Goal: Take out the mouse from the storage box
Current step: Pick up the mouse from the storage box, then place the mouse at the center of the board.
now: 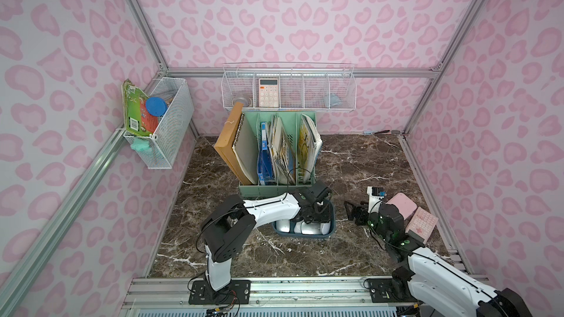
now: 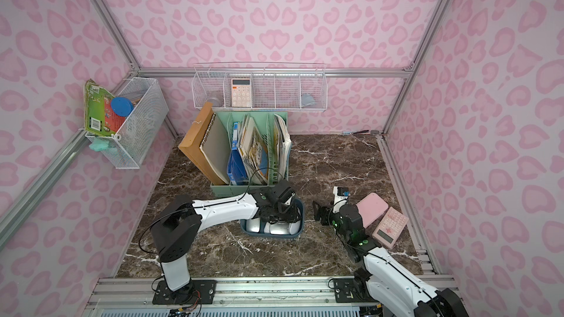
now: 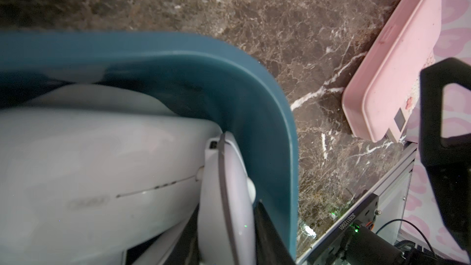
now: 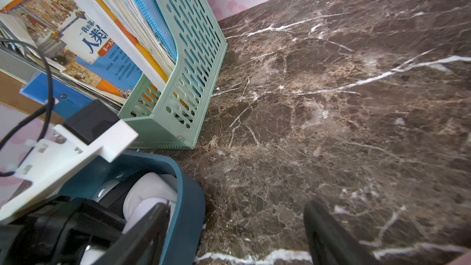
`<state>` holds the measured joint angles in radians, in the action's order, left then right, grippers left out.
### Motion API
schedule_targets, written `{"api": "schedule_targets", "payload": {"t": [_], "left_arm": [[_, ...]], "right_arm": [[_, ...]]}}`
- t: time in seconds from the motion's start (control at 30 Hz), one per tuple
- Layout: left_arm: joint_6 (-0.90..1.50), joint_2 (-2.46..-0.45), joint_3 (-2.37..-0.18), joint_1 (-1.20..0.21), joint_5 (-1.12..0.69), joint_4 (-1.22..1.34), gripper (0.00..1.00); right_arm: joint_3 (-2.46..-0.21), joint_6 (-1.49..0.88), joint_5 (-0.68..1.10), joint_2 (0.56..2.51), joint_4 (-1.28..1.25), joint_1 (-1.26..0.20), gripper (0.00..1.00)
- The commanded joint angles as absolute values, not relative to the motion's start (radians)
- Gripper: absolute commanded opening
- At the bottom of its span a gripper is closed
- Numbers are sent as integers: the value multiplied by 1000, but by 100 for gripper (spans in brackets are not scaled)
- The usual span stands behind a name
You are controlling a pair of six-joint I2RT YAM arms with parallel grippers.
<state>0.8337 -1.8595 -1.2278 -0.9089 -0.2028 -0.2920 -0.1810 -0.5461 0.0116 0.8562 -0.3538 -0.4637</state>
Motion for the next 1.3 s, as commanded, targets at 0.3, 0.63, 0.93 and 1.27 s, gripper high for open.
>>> {"api": "schedule_targets", "payload": {"t": [0.3, 0.63, 0.93, 1.27], "left_arm": [[831, -1700, -1186, -907, -140, -352, 26], [863, -1440, -1020, -894, -102, -382, 25], [903, -1097, -857, -780, -64, -541, 25], [868, -764, -697, -560, -76, -654, 25]], "right_arm": [[-177, -528, 20, 856, -369, -463, 86], [-180, -516, 49, 845, -365, -470, 86], [-303, -492, -163, 829, -185, -679, 86], [-443, -571, -265, 969, -70, -841, 86]]}}
